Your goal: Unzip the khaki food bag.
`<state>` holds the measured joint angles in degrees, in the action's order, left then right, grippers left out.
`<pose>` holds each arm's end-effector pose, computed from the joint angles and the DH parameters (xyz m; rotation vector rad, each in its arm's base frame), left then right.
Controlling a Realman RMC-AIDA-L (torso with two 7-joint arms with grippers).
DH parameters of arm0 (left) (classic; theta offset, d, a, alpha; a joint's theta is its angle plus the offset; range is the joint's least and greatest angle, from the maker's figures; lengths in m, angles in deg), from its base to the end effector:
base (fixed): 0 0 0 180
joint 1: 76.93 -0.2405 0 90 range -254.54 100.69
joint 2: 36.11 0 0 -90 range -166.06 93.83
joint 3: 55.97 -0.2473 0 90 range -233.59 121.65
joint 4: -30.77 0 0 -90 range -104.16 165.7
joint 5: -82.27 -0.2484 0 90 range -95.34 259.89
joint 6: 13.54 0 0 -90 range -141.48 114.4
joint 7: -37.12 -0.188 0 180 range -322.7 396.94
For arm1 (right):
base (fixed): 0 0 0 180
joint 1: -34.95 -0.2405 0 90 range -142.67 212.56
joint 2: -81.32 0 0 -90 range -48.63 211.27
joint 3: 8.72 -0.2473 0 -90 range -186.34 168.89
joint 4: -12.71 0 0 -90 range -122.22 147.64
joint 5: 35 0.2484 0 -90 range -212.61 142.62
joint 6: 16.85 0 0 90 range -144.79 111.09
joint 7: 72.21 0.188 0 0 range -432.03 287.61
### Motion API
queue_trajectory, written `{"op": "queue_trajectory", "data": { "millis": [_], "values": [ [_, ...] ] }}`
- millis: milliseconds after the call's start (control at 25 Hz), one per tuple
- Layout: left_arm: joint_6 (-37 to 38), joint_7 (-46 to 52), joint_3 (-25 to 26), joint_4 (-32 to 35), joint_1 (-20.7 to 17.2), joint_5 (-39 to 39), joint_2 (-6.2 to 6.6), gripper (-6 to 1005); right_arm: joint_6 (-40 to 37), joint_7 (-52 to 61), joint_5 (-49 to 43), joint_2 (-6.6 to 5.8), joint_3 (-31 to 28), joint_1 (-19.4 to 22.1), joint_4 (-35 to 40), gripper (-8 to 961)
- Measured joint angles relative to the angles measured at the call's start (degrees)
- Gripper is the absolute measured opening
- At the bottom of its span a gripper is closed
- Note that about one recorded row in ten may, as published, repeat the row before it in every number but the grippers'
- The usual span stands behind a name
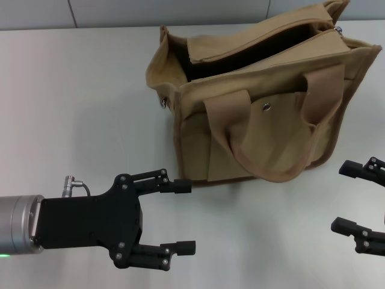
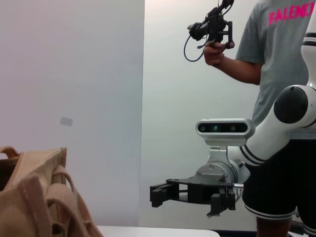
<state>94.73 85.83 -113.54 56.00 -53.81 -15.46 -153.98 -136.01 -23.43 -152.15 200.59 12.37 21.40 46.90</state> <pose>-0.2413 0.2604 -0.0640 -2.9001 -0.0578 -1.1870 0.3079 0.2241 0.0110 -2.5758 0.2311 1.1003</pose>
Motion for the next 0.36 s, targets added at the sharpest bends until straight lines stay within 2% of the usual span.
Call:
{"op": "queue_trajectory", "data": {
  "millis": [360],
  "values": [
    [0.0, -0.3, 0.0, 0.0, 0.0, 0.1, -0.04, 827, -0.1, 0.0, 0.2, 0.00, -0.1, 0.0, 0.0, 849]
  ]
}}
